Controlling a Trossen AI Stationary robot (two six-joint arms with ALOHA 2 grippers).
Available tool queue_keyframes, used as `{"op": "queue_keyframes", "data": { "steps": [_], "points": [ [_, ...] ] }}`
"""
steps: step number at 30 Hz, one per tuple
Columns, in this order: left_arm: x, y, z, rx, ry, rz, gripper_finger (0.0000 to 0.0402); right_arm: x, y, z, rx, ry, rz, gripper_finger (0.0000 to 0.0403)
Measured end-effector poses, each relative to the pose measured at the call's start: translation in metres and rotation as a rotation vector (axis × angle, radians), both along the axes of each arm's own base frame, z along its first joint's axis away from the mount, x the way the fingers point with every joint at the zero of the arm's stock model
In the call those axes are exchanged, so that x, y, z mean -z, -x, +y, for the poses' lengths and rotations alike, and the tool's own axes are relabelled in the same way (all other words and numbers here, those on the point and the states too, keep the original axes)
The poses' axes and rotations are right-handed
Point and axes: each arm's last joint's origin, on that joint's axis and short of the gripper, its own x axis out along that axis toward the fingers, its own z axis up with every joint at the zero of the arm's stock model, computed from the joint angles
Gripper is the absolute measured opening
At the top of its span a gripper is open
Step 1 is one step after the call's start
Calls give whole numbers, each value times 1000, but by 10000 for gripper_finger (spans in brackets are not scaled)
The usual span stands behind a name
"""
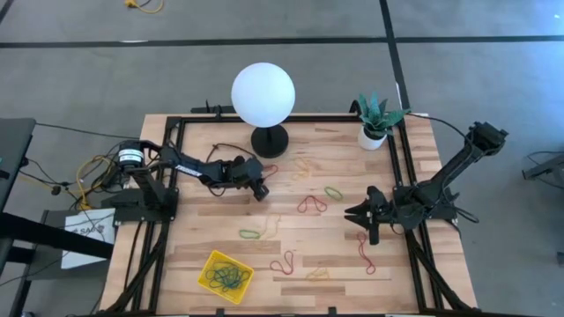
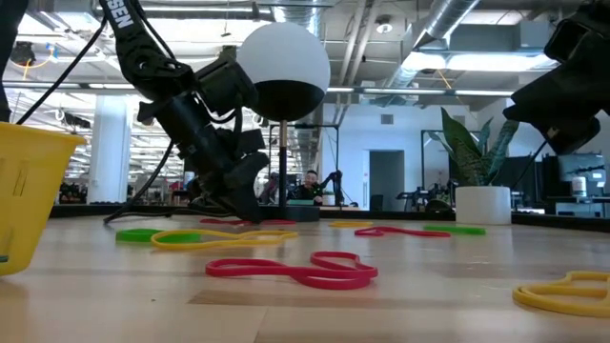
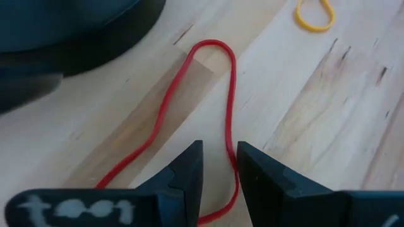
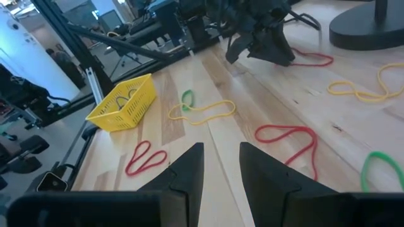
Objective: Pick and place items into bin
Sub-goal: Put the red rubber band into the yellow bin
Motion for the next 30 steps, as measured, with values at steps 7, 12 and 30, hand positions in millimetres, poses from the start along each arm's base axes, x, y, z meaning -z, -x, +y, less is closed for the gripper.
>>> {"op": "queue_keyframes", "data": {
  "steps": [7,12,30],
  "points": [
    [-1,-4,-6,49,3,-34,87,-2,-1,1,2,-21,-16,95],
    [1,-1,-5,46,-1,-11,86,-2,-1,1,3,-23,-18,95],
    [-20,-2,-17,258,143,-75,1,-1,0,0,32,-102,-14,95]
  ]
}}
